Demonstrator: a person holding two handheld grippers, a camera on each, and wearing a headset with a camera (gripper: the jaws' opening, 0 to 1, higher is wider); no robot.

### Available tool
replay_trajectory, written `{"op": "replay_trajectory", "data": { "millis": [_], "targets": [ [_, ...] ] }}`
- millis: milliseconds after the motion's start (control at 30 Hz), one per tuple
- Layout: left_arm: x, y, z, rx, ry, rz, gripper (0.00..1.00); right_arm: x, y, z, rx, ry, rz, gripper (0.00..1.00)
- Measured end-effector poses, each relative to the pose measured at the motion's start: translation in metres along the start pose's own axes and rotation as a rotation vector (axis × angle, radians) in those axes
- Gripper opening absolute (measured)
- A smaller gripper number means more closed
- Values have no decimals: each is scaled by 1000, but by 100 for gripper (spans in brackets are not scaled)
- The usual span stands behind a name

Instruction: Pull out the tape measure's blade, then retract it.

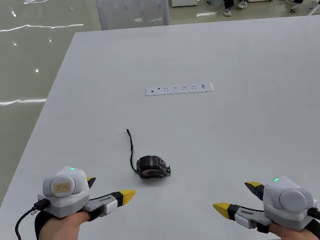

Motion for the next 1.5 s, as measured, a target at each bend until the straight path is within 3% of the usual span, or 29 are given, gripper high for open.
{"op": "replay_trajectory", "data": {
  "millis": [167, 367, 733, 1133, 1400, 1500],
  "targets": [
    [0, 4, 2, 20, 5, -17, 76, -5, 0, 1, 11, 11, 14, 72],
    [-5, -1, 3, 19, -4, 4, 76, -12, 3, 2, 12, 25, 19, 71],
    [-13, 1, 3, 22, -23, 8, 76, -20, 5, 4, 54, 58, 46, 69],
    [-32, 5, 5, -40, -70, 59, 76, -37, 13, 8, 113, 108, 79, 66],
    [-42, 10, 8, -94, -94, 91, 76, -53, 13, 1, 145, 136, 103, 65],
    [-48, 7, 9, -118, -109, 115, 76, -60, 12, 2, 161, 154, 121, 65]
  ]
}}
Point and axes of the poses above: the centre of the closed fingertips' face, and the gripper's own axes: x roughly backward along the fingers, z roughly to its left, y roughly out of its top, the point moved 7 cm from there along x, roughly backward along the fingers, and after that the axes turned 6 degrees about -y, right-handed, at the moved point
